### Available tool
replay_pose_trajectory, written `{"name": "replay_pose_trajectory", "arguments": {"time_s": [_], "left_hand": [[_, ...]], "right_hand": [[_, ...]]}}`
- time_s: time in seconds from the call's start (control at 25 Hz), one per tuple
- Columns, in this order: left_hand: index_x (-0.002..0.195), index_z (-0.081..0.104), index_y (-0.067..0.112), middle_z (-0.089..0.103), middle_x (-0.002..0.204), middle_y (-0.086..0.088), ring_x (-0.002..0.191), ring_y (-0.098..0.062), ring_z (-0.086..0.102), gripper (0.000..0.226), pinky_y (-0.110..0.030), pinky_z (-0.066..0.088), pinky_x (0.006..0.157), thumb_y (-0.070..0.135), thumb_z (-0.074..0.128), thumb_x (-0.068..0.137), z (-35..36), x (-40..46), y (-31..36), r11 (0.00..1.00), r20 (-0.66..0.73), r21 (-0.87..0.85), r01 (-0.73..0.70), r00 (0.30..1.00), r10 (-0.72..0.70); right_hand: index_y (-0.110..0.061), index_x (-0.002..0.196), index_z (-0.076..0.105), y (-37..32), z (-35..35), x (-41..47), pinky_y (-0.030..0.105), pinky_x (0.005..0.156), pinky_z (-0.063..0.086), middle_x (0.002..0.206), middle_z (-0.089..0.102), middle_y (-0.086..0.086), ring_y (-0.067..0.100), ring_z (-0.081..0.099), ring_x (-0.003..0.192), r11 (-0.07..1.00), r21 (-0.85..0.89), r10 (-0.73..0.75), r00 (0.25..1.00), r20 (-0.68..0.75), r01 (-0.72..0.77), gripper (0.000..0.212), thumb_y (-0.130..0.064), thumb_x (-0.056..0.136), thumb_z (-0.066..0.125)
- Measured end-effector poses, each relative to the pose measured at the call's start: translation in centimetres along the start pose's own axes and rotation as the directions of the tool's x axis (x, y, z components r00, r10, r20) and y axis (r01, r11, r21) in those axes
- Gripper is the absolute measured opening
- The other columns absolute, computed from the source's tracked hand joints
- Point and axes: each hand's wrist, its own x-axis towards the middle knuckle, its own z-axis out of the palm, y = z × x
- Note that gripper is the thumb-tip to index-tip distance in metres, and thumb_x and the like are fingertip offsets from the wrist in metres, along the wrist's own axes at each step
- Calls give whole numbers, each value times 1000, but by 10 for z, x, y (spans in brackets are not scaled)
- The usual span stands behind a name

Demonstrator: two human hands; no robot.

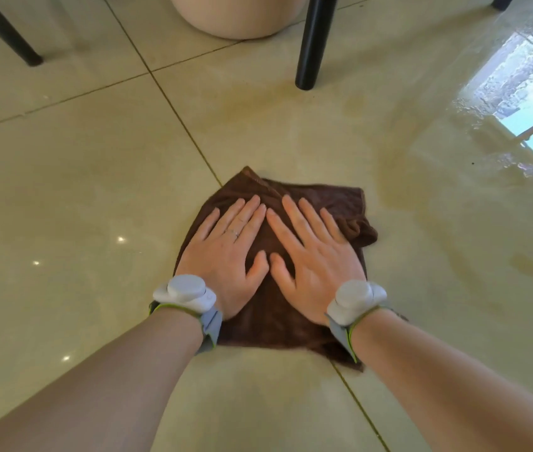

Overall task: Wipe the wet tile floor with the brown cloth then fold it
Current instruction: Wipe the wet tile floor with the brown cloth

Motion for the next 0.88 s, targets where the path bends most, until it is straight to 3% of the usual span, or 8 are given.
{"name": "replay_pose_trajectory", "arguments": {"time_s": [0.16, 0.32, 0.88], "left_hand": [[163, 14, 24, 7, 170, 10, 156, -6, 3, 72, -41, 13, 127, 47, 32, 97, -8, -60, -33, 999, 88, 39, -36, 996, 32], [163, 15, 25, 9, 170, 10, 156, -7, 4, 72, -41, 15, 126, 47, 35, 97, -15, -77, -50, 1000, 92, 23, -6, 996, 3], [162, 19, 25, 12, 169, 12, 156, -6, 6, 71, -40, 13, 127, 46, 37, 97, -34, 22, -129, 1000, 60, -26, -15, 998, 16]], "right_hand": [[-27, 165, 18, -61, 11, -33, 48, 129, 13, 174, 9, 4, 25, 7, 160, 999, 35, 0, 1000, 26, -1, 68, -53, 104, 30], [-30, 165, 17, -82, 11, -27, 47, 129, 14, 174, 7, 1, 23, 6, 161, 999, 37, -23, 999, 42, 22, 67, -55, 104, 30], [-32, 165, 12, -79, -3, 99, 46, 129, 10, 174, 4, 0, 22, 4, 161, 1000, -9, -17, 998, 60, 17, 69, -57, 103, 28]]}}
